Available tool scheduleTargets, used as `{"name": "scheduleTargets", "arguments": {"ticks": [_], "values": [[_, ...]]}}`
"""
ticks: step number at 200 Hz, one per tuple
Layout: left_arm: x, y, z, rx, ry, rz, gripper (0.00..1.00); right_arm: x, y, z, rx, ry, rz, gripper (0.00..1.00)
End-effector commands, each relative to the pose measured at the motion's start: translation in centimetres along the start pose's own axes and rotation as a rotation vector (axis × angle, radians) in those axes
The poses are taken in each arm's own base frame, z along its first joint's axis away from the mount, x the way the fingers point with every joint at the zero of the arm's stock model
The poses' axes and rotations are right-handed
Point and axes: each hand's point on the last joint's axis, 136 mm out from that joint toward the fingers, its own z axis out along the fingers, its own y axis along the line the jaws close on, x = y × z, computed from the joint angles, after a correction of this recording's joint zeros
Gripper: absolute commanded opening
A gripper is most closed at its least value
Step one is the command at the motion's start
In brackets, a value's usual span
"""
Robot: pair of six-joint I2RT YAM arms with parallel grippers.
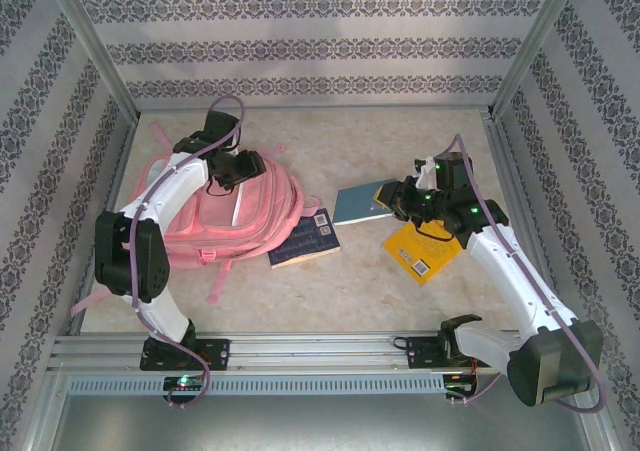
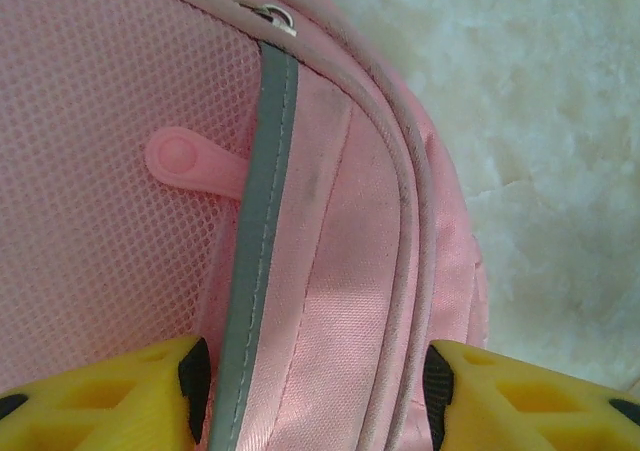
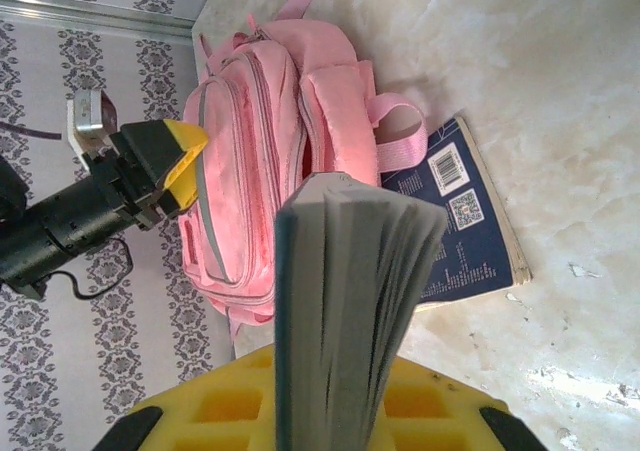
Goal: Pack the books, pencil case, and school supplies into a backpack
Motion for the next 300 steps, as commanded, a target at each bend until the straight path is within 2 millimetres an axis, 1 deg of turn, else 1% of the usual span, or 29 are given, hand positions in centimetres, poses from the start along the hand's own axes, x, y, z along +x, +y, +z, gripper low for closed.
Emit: {"name": "scheduleTargets", "arguments": {"ticks": [1, 11, 24, 28, 44, 51, 73, 88, 109, 133, 151, 159, 168, 174, 185, 196, 219, 236, 253, 260, 265, 274, 286, 300], "values": [[0.3, -0.7, 0.5, 0.060, 0.014, 0.031, 0.55, 0.3, 1.0, -0.6, -0.047, 0.001, -0.027, 0.00], [0.7, -1.1, 0.7, 0.096, 0.031, 0.022, 0.51, 0.3, 1.0, -0.5, -0.050, 0.002, -0.026, 0.00], [1.3, -2.1, 0.8, 0.160, 0.051, 0.012, 0.43, 0.2, 0.9, -0.4, -0.049, 0.002, -0.022, 0.00], [1.4, -2.4, 0.8, 0.180, 0.057, 0.007, 0.39, 0.1, 0.9, -0.4, -0.048, 0.001, -0.021, 0.00], [2.1, -3.4, 0.7, 0.242, 0.073, -0.016, 0.20, 0.0, 0.6, -0.3, -0.032, -0.005, -0.017, 0.00], [2.4, -3.9, 0.6, 0.267, 0.082, -0.016, 0.13, -0.2, 0.4, -0.2, -0.022, -0.009, -0.017, 0.00], [3.6, -6.0, -0.2, 0.314, 0.107, 0.023, 0.00, -0.6, -0.2, -0.3, 0.028, -0.031, -0.022, 0.00], [4.2, -7.6, -1.1, 0.340, 0.115, 0.058, 0.00, -0.9, -0.6, -0.1, 0.061, -0.040, -0.035, 0.00], [4.5, -9.6, -2.8, 0.381, 0.111, 0.080, 0.00, -1.2, -1.3, 0.2, 0.108, -0.048, -0.052, 0.00], [4.3, -11.2, -5.9, 0.444, 0.081, 0.081, 0.00, -1.6, -1.9, 0.7, 0.128, -0.059, -0.047, 0.00], [4.3, -12.1, -8.1, 0.479, 0.068, 0.090, 0.00, -1.6, -1.5, 1.5, 0.096, -0.038, -0.040, 0.00], [4.5, -12.3, -8.6, 0.488, 0.073, 0.084, 0.00, -1.5, -0.8, 1.9, 0.064, -0.027, -0.048, 0.00], [4.7, -12.6, -9.3, 0.504, 0.079, 0.080, 0.00, -1.3, 0.4, 2.5, 0.016, -0.001, -0.071, 0.00], [4.8, -12.7, -9.7, 0.513, 0.083, 0.076, 0.00, -1.0, 1.3, 2.8, -0.008, 0.019, -0.099, 0.00], [5.0, -12.9, -10.3, 0.520, 0.090, 0.077, 0.00, -0.5, 2.2, 3.6, -0.013, 0.055, -0.139, 0.00], [5.1, -13.2, -10.7, 0.530, 0.095, 0.082, 0.00, 0.2, 3.5, 4.4, -0.058, 0.098, -0.168, 0.00], [5.2, -13.4, -11.0, 0.535, 0.117, 0.077, 0.00, 0.7, 6.1, 6.1, -0.170, 0.179, -0.162, 0.00], [5.3, -13.6, -11.0, 0.530, 0.141, 0.069, 0.00, 0.2, 7.7, 7.0, -0.272, 0.217, -0.125, 0.00], [5.3, -12.9, -10.7, 0.467, 0.156, 0.062, 0.11, -0.8, 9.7, 7.0, -0.383, 0.205, -0.096, 0.00], [5.2, -12.3, -10.7, 0.422, 0.150, 0.063, 0.23, -1.1, 10.5, 6.9, -0.417, 0.199, -0.092, 0.00], [5.1, -11.9, -10.8, 0.385, 0.143, 0.065, 0.33, -1.2, 11.1, 6.8, -0.439, 0.198, -0.092, 0.00], [4.9, -11.2, -11.1, 0.328, 0.124, 0.074, 0.43, -1.3, 12.0, 6.6, -0.472, 0.197, -0.096, 0.00], [4.4, -10.7, -12.1, 0.262, 0.083, 0.101, 0.52, -1.1, 12.7, 6.6, -0.496, 0.205, -0.090, 0.00], [4.0, -10.8, -13.4, 0.201, 0.037, 0.158, 0.56, -0.9, 13.2, 6.7, -0.509, 0.209, -0.087, 0.00]]}}
